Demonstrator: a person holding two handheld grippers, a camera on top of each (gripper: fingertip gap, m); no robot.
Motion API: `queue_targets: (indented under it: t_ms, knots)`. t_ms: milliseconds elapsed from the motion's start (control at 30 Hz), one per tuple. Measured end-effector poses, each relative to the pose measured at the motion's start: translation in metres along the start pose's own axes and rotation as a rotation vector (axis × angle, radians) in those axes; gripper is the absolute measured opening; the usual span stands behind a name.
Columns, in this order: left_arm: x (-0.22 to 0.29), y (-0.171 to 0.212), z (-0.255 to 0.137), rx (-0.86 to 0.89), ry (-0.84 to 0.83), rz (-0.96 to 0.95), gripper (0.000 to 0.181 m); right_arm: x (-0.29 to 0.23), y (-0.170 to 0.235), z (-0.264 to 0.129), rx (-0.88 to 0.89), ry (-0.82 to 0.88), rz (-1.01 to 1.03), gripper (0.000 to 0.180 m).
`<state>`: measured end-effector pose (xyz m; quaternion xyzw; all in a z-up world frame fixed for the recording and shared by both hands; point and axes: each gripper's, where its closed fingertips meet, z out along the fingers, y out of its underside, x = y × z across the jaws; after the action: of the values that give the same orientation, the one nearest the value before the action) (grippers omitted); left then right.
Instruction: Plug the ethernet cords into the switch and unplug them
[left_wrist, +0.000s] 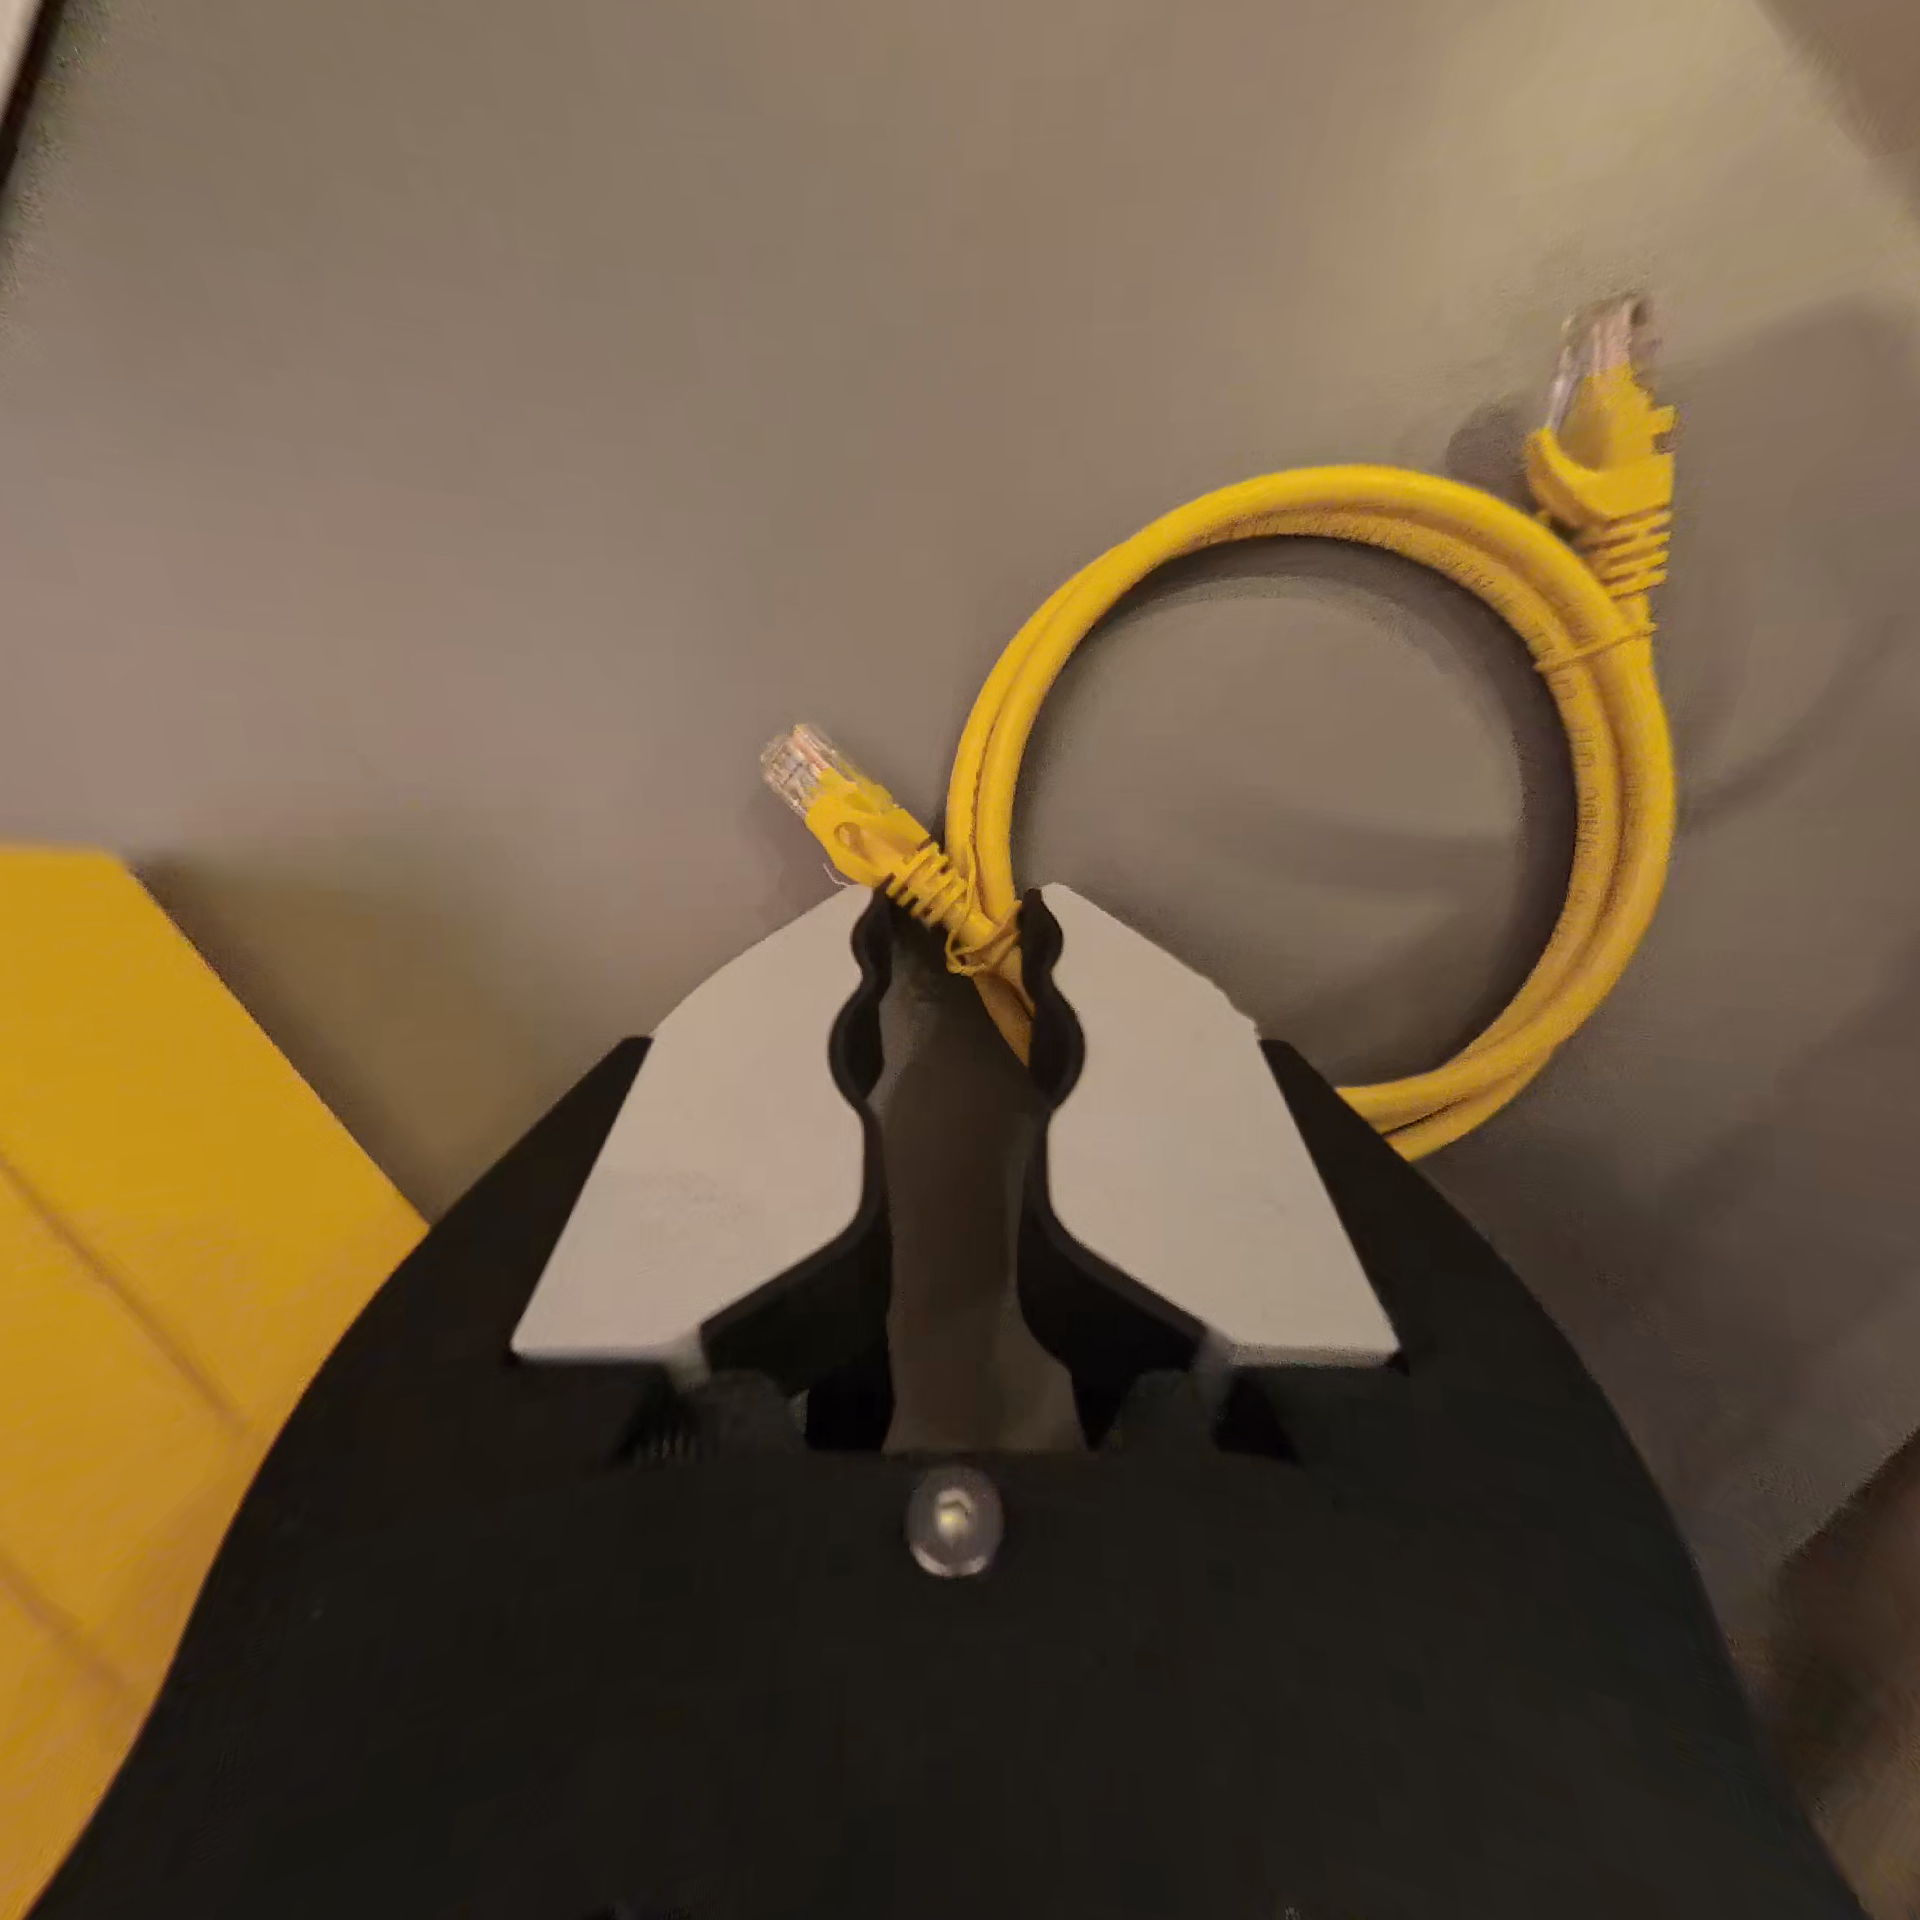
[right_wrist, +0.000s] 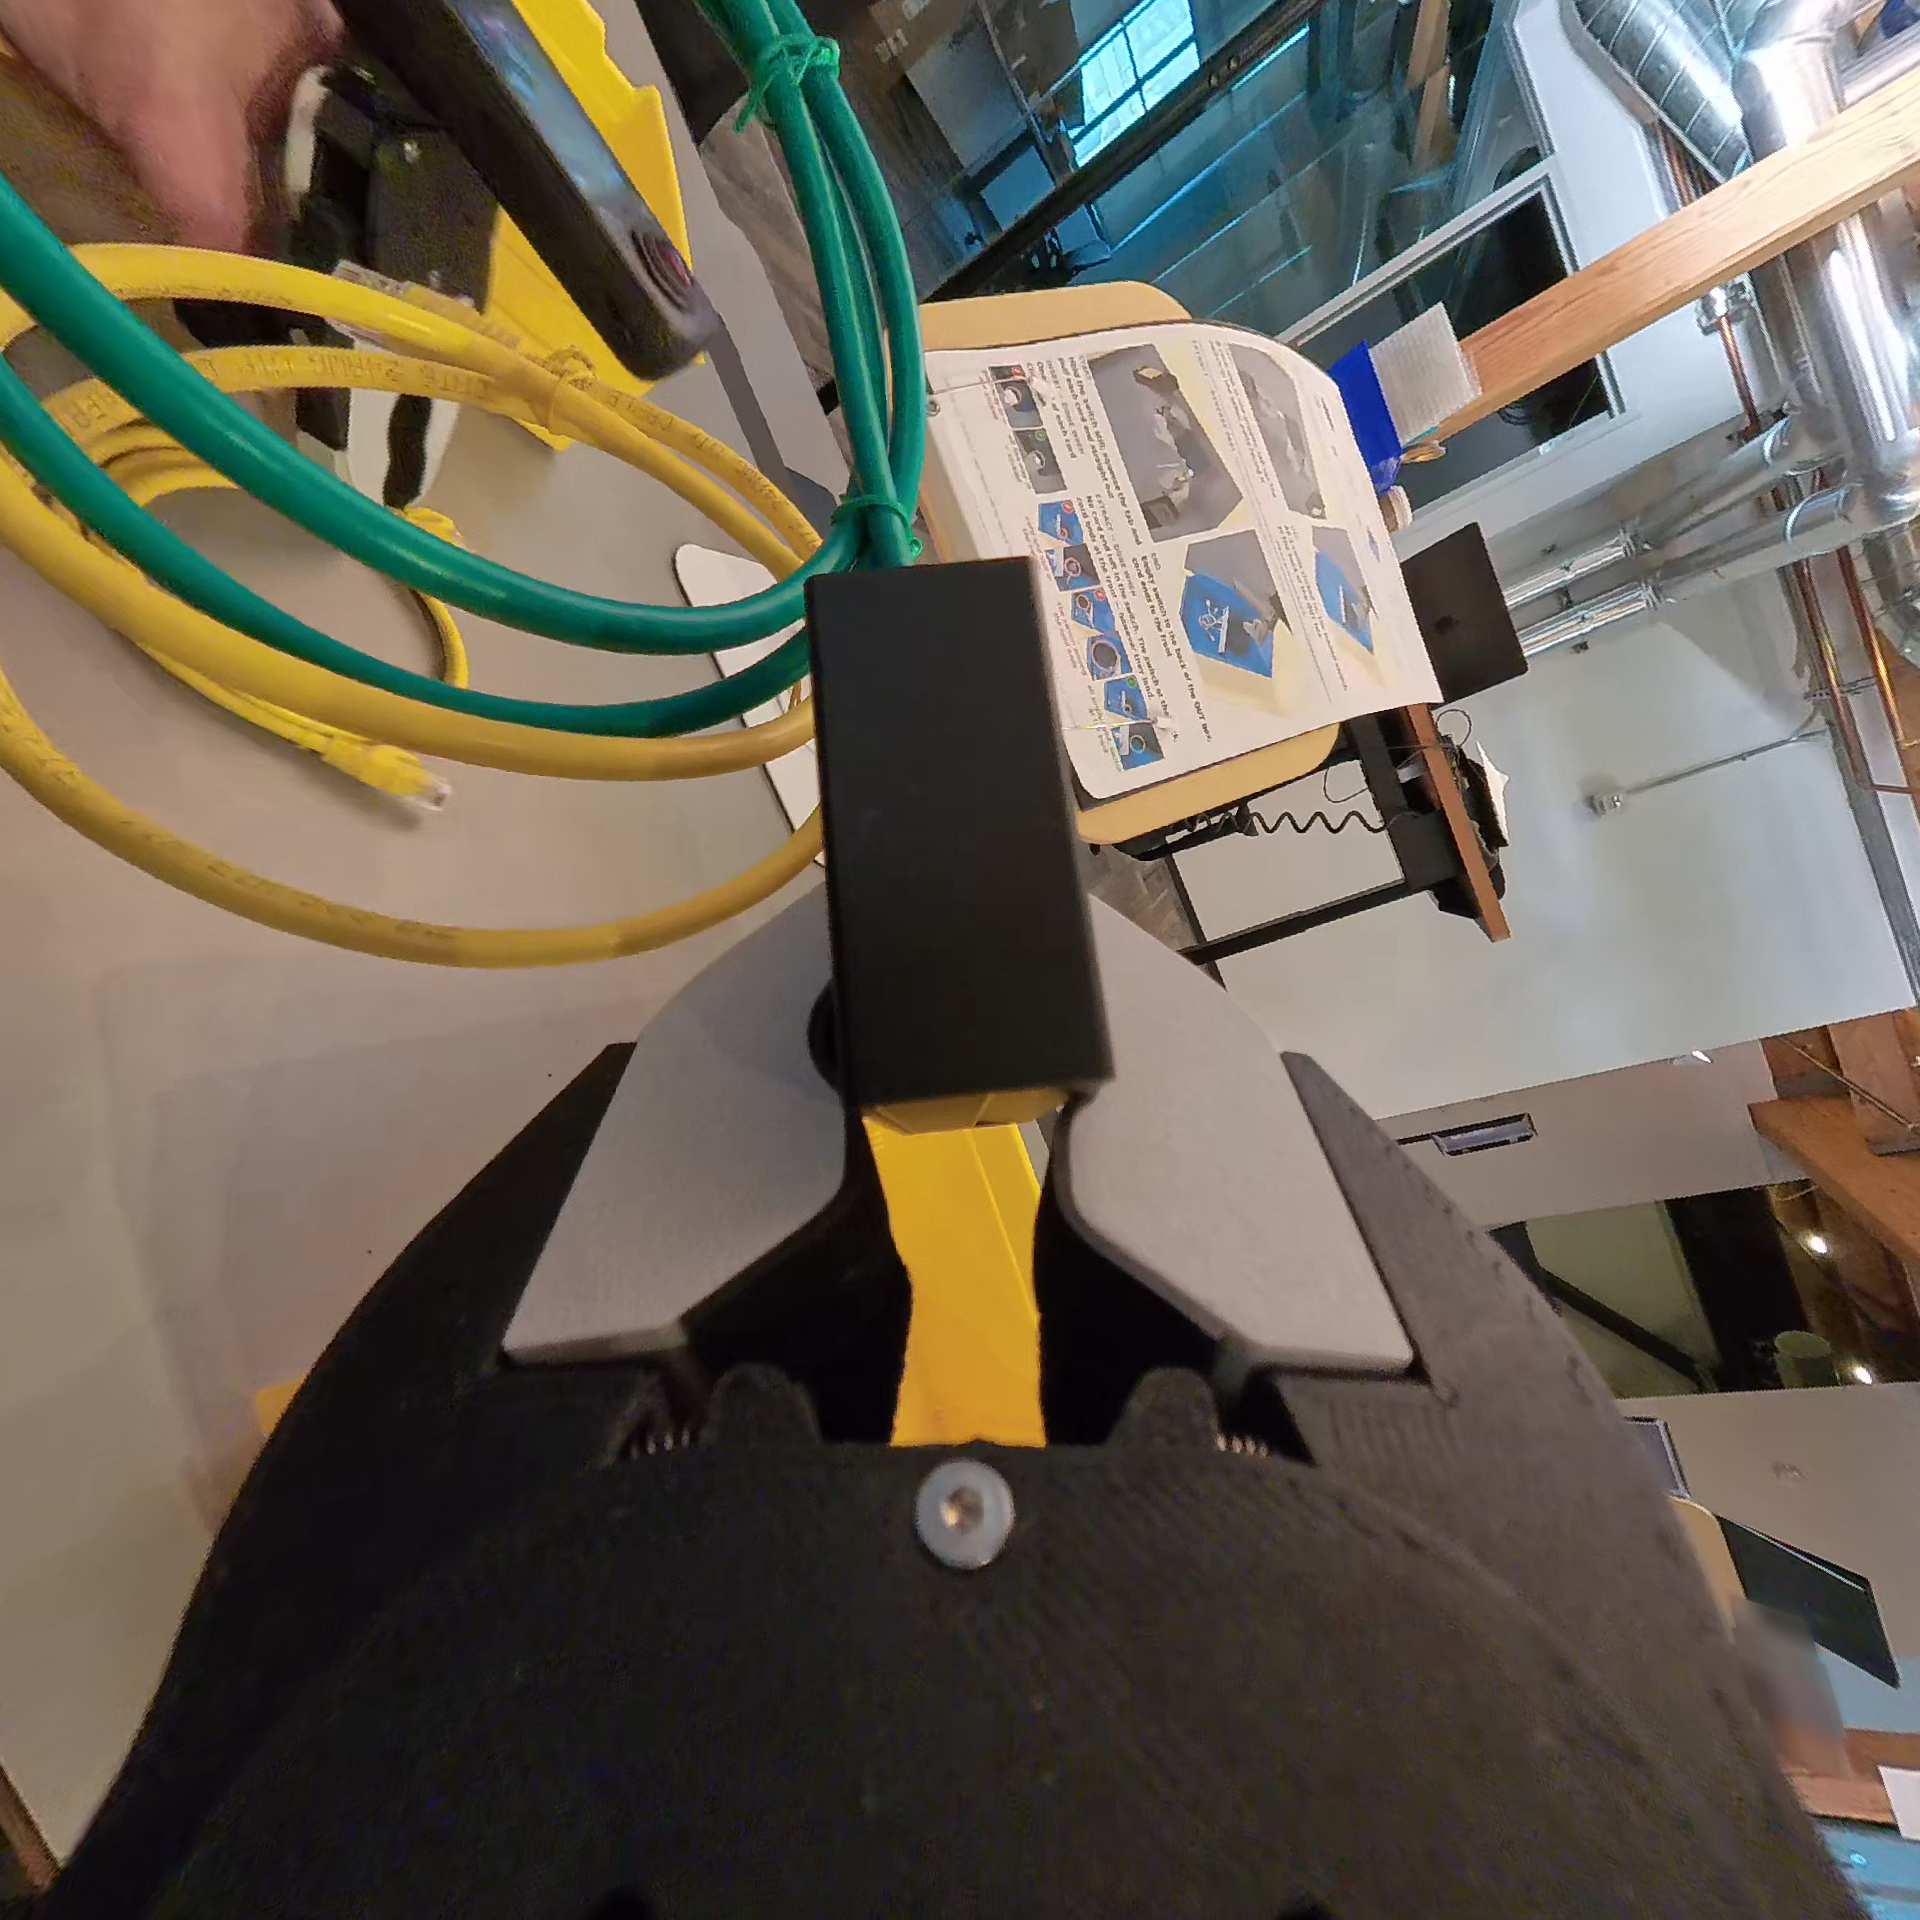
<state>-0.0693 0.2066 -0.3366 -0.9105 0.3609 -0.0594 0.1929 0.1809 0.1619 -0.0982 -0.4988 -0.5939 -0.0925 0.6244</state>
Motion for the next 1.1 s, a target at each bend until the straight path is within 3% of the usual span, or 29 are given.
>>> queue_targets:
  t_ms: [100,200,300,367,500,633,800,933,1100]
  knots:
    - [-0.001,-0.007,0.0,-0.049,0.024,0.184,0.023,-0.002,-0.001,0.001,0.001,-0.006,-0.007,0.031]
    - [0.007,-0.022,0.0,0.023,0.14,-0.006,0.024,-0.001,-0.001,0.0,0.002,-0.005,-0.003,0.032]
    - [-0.008,-0.034,0.0,0.142,0.059,-0.165,0.031,0.0,0.002,-0.001,-0.001,-0.001,0.004,0.032]
    - [-0.003,-0.038,0.001,0.201,0.111,-0.278,0.036,-0.001,0.005,0.0,-0.002,-0.005,0.01,0.031]
    - [-0.006,-0.034,0.011,0.206,0.063,-0.369,0.028,-0.005,0.007,0.005,-0.006,-0.017,0.012,0.031]
    - [-0.008,-0.032,0.012,0.19,0.03,-0.357,0.019,-0.006,0.005,0.005,-0.005,-0.017,0.011,0.031]
    - [-0.001,-0.035,0.012,0.213,-0.036,-0.105,0.014,-0.008,0.006,0.007,-0.001,-0.023,0.016,0.031]
    - [0.006,-0.048,-0.018,0.314,-0.014,-0.047,0.013,-0.012,0.012,0.01,-0.024,-0.034,0.004,0.031]
    - [0.015,-0.071,-0.103,0.435,-0.058,0.035,0.012,-0.014,0.019,0.015,-0.035,-0.028,-0.008,0.031]
